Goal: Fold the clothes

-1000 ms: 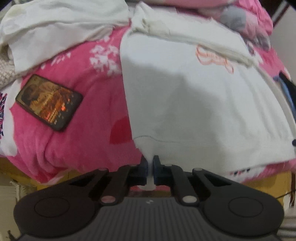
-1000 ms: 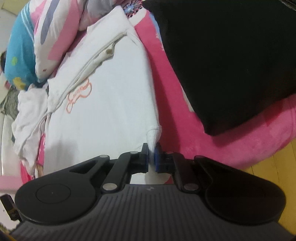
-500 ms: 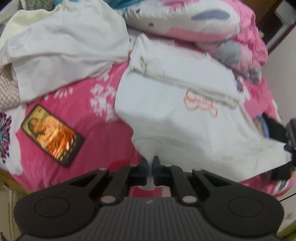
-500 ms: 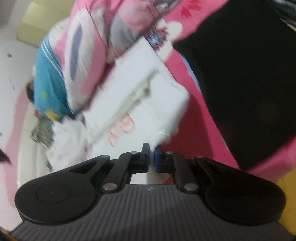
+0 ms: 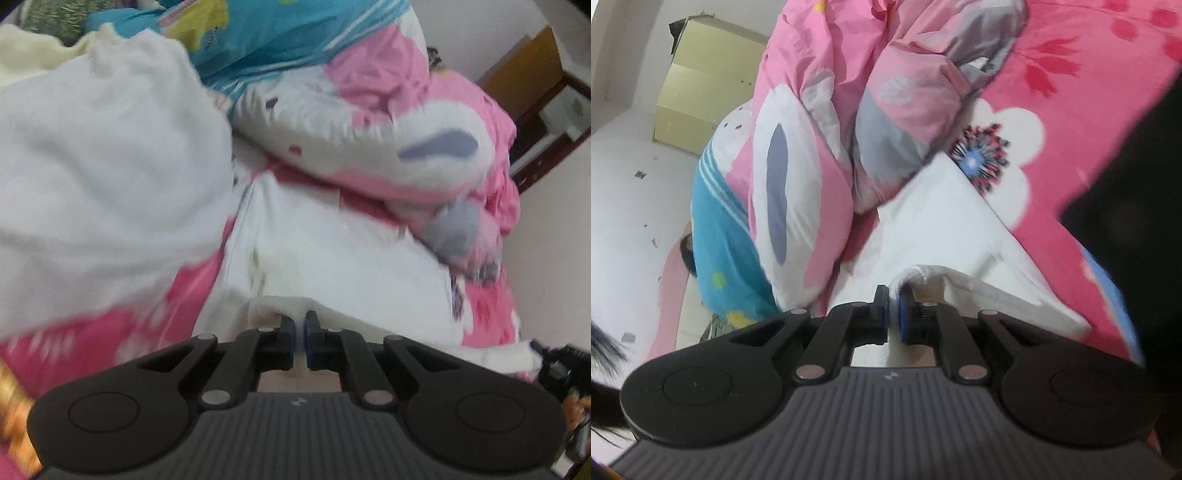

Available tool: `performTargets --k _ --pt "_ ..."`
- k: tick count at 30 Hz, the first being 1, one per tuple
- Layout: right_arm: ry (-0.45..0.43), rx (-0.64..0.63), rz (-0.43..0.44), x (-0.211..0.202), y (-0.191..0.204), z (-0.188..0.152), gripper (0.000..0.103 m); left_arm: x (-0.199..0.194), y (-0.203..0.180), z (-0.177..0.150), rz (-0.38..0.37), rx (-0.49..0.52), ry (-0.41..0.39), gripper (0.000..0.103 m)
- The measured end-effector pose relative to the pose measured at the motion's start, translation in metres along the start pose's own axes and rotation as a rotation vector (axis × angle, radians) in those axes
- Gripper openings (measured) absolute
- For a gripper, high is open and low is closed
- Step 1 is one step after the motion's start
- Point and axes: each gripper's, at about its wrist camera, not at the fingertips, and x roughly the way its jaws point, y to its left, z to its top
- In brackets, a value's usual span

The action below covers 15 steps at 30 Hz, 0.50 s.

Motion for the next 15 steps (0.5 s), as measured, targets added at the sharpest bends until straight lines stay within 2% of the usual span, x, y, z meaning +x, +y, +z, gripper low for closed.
performTargets --k 6,15 --pt "-0.054 -0.007 0.002 0.073 0.005 0.044 0.004 0.083 0.014 0.064 -0.049 -0.036 -0.039 0.006" --pt "-0.097 -0.009 0.01 0.169 0.006 0.094 0.004 0.164 0.034 0.112 -0.043 -0.09 -0.071 0.006"
